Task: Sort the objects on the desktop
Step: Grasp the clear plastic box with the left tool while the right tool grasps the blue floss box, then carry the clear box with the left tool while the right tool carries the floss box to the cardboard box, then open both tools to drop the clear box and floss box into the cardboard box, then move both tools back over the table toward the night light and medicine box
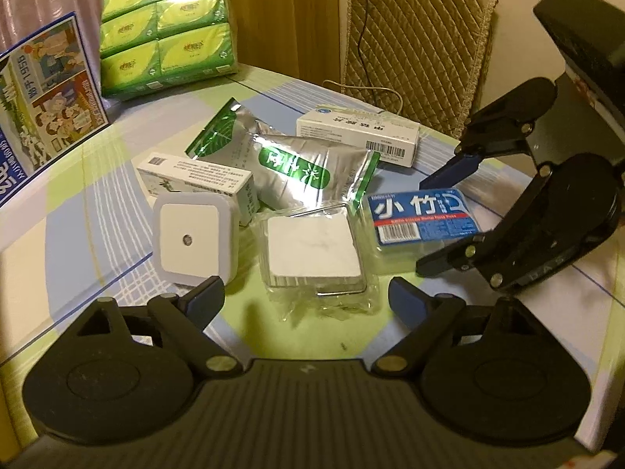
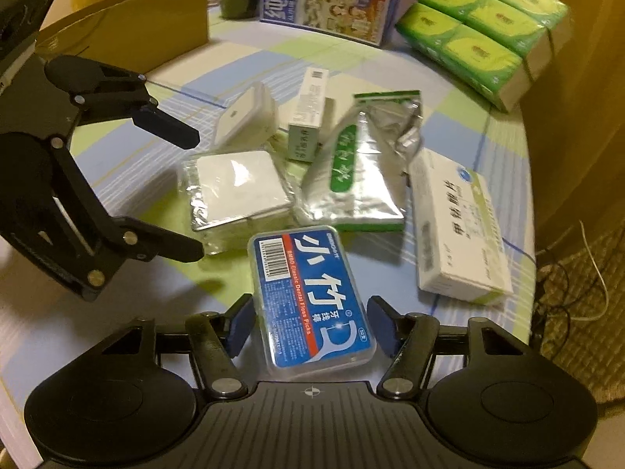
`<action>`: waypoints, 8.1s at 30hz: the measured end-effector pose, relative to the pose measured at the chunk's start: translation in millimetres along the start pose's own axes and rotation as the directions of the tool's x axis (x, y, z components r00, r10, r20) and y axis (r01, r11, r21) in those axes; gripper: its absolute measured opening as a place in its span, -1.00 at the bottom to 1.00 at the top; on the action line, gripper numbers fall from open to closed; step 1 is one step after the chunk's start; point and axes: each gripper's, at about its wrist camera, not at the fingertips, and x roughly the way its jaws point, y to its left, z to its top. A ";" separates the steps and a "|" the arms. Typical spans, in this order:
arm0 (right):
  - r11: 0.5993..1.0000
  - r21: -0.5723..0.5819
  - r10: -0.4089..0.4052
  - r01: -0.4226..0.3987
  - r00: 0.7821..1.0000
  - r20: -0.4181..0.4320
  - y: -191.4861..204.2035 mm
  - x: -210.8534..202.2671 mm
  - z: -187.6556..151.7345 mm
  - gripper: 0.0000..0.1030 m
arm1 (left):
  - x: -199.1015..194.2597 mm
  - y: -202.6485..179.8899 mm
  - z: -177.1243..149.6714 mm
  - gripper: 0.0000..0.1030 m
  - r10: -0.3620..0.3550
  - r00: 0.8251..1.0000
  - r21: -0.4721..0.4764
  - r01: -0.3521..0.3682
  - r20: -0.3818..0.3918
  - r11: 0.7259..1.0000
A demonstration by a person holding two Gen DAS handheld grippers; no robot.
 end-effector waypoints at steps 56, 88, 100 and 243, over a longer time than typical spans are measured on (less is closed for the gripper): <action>0.968 0.250 -0.008 -0.036 0.985 0.172 108.6 -136.2 41.0 0.12 | -160.5 6.1 -33.7 -0.09 0.146 0.989 -0.325 -0.133 0.017 0.936; 0.966 0.196 0.106 -0.167 0.951 0.290 262.4 -169.5 106.6 0.12 | -338.5 63.4 -105.5 -0.09 0.389 0.921 -0.452 -0.334 0.032 0.827; 0.973 0.146 0.133 -0.181 0.948 0.290 314.3 -151.5 139.7 0.12 | -372.5 95.8 -144.2 -0.09 0.445 0.895 -0.478 -0.393 -0.003 0.786; 0.834 0.549 -0.252 0.063 0.927 0.277 115.7 -188.4 -15.3 0.96 | -269.8 45.2 -63.6 0.97 0.246 0.968 -0.405 -0.202 0.057 0.892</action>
